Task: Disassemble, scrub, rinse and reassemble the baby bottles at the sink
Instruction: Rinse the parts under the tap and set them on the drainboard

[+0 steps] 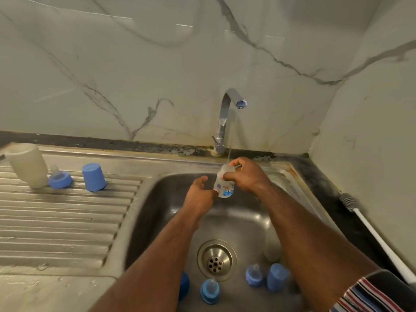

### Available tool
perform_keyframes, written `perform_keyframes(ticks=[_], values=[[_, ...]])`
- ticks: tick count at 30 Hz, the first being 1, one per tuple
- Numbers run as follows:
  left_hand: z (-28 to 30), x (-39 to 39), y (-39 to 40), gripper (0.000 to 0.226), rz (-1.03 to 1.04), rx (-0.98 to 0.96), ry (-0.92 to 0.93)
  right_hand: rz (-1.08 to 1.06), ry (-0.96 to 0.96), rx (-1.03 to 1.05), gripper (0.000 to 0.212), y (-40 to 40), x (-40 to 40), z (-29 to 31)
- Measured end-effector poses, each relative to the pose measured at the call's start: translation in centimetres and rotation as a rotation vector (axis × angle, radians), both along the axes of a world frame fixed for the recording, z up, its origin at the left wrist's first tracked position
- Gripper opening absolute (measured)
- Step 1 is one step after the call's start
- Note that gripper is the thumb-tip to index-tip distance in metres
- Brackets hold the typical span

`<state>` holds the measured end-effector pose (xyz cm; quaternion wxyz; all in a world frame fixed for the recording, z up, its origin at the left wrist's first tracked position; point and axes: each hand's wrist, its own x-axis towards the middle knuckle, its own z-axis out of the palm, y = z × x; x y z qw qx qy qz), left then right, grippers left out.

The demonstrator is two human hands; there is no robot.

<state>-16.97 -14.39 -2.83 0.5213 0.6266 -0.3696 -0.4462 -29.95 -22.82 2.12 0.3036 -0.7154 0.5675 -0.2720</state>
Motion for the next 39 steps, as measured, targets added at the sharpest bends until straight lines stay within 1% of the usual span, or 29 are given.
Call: perform_keyframes(ticks=[3, 5, 8, 10, 12, 13, 15, 16, 18, 19, 22, 23, 25, 26, 28, 29, 31, 32, 34, 35, 37, 39], values=[[-0.3, -0.1, -0.6, 0.069, 0.018, 0.006, 0.001, -0.030, -0.120, -0.097, 0.039, -0.2, 0.1, 1.0], [-0.5, -0.1, -0.7, 0.067, 0.040, 0.008, 0.013, -0.057, -0.192, -0.118, 0.039, 0.0, 0.4, 1.0], [-0.7, 0.1, -0.9, 0.068, 0.062, 0.000, 0.039, -0.045, -0.134, -0.112, 0.043, 0.3, 0.9, 0.0], [-0.8, 0.2, -1.0, 0.066, 0.070, -0.002, 0.055, -0.085, -0.198, -0.143, 0.045, 0.3, 0.8, -0.4], [-0.9, 0.3, -1.2, 0.064, 0.076, 0.001, 0.066, -0.126, -0.242, -0.160, 0.041, 0.3, 0.9, -0.7], [-1.0, 0.3, -1.2, 0.063, 0.078, 0.006, 0.073, -0.123, -0.212, -0.136, 0.040, 0.5, 0.9, -1.1], [-1.0, 0.3, -1.1, 0.063, 0.080, 0.009, 0.096, -0.087, -0.133, -0.084, 0.048, 0.7, 1.1, -1.9], [-1.0, 0.4, -1.2, 0.062, 0.076, 0.010, 0.102, -0.093, -0.141, -0.102, 0.049, 0.8, 1.2, -1.9], [-1.0, 0.5, -1.3, 0.060, 0.072, 0.011, 0.109, -0.149, -0.252, -0.169, 0.044, 0.7, 1.3, -1.7], [-0.9, 0.6, -1.4, 0.058, 0.072, 0.017, 0.118, -0.156, -0.278, -0.170, 0.043, 0.6, 1.3, -1.6], [-0.8, 0.4, -1.3, 0.057, 0.072, 0.025, 0.157, -0.089, -0.144, -0.106, 0.051, 0.6, 1.6, -1.8], [-0.7, 0.5, -1.4, 0.056, 0.074, 0.023, 0.158, -0.098, -0.169, -0.127, 0.050, 0.6, 1.7, -1.7], [-0.8, 0.5, -1.6, 0.054, 0.082, 0.024, 0.160, -0.150, -0.293, -0.158, 0.045, 0.2, 1.6, -1.6], [-0.7, 0.5, -1.5, 0.052, 0.085, 0.027, 0.169, -0.137, -0.287, -0.136, 0.045, 0.2, 1.7, -1.6], [-0.6, 0.3, -1.3, 0.050, 0.090, 0.025, 0.190, -0.063, -0.157, -0.080, 0.051, 0.6, 1.8, -1.9], [-0.5, 0.3, -1.3, 0.050, 0.092, 0.024, 0.191, -0.060, -0.159, -0.092, 0.053, 0.7, 1.9, -2.1], [-0.5, 0.4, -1.4, 0.048, 0.094, 0.025, 0.195, -0.107, -0.278, -0.124, 0.047, 0.6, 1.9, -1.7], [-0.5, 0.4, -1.4, 0.049, 0.087, 0.031, 0.210, -0.117, -0.298, -0.111, 0.045, 0.5, 1.9, -1.5], [-0.4, 0.3, -1.2, 0.051, 0.069, 0.031, 0.249, -0.078, -0.227, -0.071, 0.046, 0.6, 1.9, -1.4], [-0.4, 0.3, -1.2, 0.052, 0.065, 0.030, 0.255, -0.083, -0.228, -0.072, 0.046, 0.5, 1.8, -1.5], [-0.5, 0.2, -1.3, 0.052, 0.067, 0.026, 0.251, -0.126, -0.299, -0.107, 0.039, 0.4, 1.6, -1.4], [-0.4, 0.0, -1.1, 0.052, 0.065, 0.021, 0.259, -0.098, -0.210, -0.104, 0.042, 0.6, 1.4, -1.4]])
